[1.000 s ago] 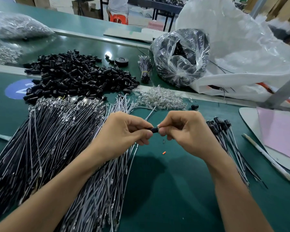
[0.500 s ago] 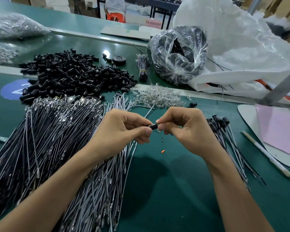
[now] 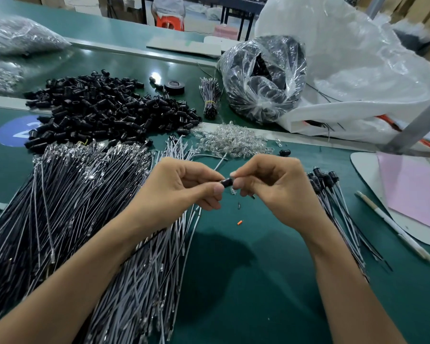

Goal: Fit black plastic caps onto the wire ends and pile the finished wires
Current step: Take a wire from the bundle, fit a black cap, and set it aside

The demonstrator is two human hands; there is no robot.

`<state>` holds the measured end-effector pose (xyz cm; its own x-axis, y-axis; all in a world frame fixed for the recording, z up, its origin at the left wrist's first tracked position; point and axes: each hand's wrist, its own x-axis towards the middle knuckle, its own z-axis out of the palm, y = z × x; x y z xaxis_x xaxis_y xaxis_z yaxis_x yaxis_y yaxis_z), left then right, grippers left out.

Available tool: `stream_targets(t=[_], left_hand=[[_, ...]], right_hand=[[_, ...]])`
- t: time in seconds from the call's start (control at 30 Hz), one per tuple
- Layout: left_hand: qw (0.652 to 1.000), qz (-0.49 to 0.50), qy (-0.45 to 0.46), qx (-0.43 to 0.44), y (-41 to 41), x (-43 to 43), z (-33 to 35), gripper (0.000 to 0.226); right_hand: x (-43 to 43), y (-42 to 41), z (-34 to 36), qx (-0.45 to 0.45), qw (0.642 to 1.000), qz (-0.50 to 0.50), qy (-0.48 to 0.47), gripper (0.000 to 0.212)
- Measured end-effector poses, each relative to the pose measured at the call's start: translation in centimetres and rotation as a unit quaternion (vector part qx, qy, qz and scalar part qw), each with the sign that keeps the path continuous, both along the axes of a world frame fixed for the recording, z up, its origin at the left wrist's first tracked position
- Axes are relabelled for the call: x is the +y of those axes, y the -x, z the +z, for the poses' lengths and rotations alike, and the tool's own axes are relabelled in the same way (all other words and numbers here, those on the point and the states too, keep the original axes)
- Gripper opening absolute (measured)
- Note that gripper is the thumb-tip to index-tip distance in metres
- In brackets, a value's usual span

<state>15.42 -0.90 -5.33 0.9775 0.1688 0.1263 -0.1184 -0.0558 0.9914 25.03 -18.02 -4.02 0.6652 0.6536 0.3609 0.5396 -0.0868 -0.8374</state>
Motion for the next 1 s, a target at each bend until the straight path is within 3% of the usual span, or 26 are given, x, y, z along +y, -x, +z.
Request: stream_targets(t=[0.1, 0.23, 0.37, 0.47, 0.57, 0.73, 1.0], left_hand=[[0.997, 0.051, 0.055, -0.004, -0.2, 0.3, 0.4, 0.009], [0.979, 0.060, 0.194, 0.011, 0.0, 0.8, 0.9, 0.028], [0.979, 0.050, 0.197, 0.019, -0.1, 0.6, 1.1, 0.022], [0.985, 0.083, 0.149, 0.020, -0.2, 0.7, 0.9, 0.008], [0.987, 0.090, 0.128, 0.019, 0.0, 0.3, 0.9, 0.018], [0.980, 0.053, 0.191, -0.010, 0.2, -0.7, 1.1, 0.028], [0.982, 0.094, 0.150, -0.059, 0.3, -1.0, 0.5, 0.024]], right_hand=[[-0.5, -0.7, -0.2, 0.002, 0.994, -0.101, -0.035, 0.019], [0.7, 0.2, -1.7, -0.086, 0.981, -0.098, 0.142, 0.012], [1.7, 0.7, -2.7, -0.146, 0.944, -0.082, 0.284, 0.009], [1.6, 0.7, -2.3, -0.115, 0.973, -0.078, 0.183, 0.005], [2.4, 1.9, -1.9, 0.037, 0.997, -0.019, 0.063, 0.020], [3.5, 3.3, -2.1, 0.140, 0.990, 0.005, -0.026, 0.018], [3.5, 4.0, -1.4, 0.178, 0.979, 0.023, -0.100, 0.019]])
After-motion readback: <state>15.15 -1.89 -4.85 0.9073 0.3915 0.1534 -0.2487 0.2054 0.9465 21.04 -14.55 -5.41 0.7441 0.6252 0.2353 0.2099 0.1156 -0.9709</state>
